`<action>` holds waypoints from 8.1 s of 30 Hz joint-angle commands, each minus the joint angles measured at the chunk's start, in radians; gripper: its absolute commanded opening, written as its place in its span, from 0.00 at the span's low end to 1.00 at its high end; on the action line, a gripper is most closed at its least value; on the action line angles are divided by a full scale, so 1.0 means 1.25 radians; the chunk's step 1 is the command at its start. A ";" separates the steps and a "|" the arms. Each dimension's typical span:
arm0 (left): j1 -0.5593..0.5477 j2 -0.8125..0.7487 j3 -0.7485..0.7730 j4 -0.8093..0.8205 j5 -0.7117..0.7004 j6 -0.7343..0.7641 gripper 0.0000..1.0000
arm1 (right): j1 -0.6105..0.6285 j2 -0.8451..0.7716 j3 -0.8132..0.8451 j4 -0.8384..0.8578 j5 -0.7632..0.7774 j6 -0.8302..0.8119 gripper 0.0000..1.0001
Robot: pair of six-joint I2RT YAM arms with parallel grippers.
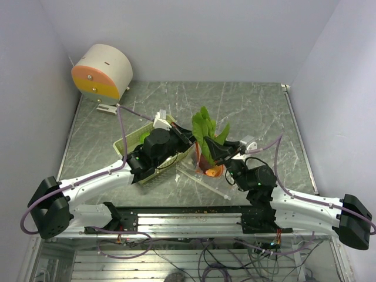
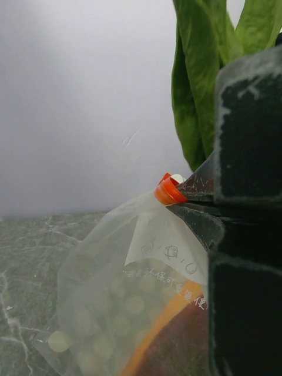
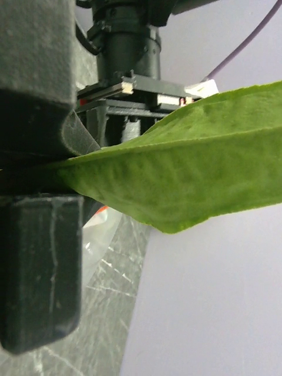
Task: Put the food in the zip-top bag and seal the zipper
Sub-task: Place the fake vegetable in the zipper food storage bag, then adjust the zipper food storage bag at the center of the board.
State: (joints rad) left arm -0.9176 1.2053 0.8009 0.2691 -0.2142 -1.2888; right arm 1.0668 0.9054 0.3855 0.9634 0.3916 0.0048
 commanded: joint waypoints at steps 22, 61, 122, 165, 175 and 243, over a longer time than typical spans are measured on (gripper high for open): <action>0.011 -0.008 -0.023 0.127 0.051 -0.030 0.07 | 0.005 -0.150 -0.035 -0.403 0.140 0.370 0.00; 0.008 0.064 0.011 0.248 0.216 -0.283 0.07 | 0.071 0.288 -0.004 0.688 0.212 -0.377 0.00; 0.026 0.133 -0.134 0.509 0.217 -0.365 0.07 | 0.074 -0.050 0.426 -1.326 -0.127 0.562 0.68; 0.024 0.148 -0.119 0.520 0.260 -0.373 0.07 | 0.074 -0.170 0.268 -1.103 0.295 0.554 0.00; 0.024 0.153 -0.106 0.503 0.267 -0.372 0.07 | 0.073 -0.193 0.076 -0.611 0.395 0.282 0.00; 0.040 0.157 -0.152 0.492 0.281 -0.296 0.07 | 0.068 -0.042 0.311 -1.229 0.316 0.706 0.00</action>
State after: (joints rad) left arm -0.8852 1.4712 0.6075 0.9012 0.0837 -1.7538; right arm 1.1534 0.8818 0.6231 -0.4759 0.7231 0.8837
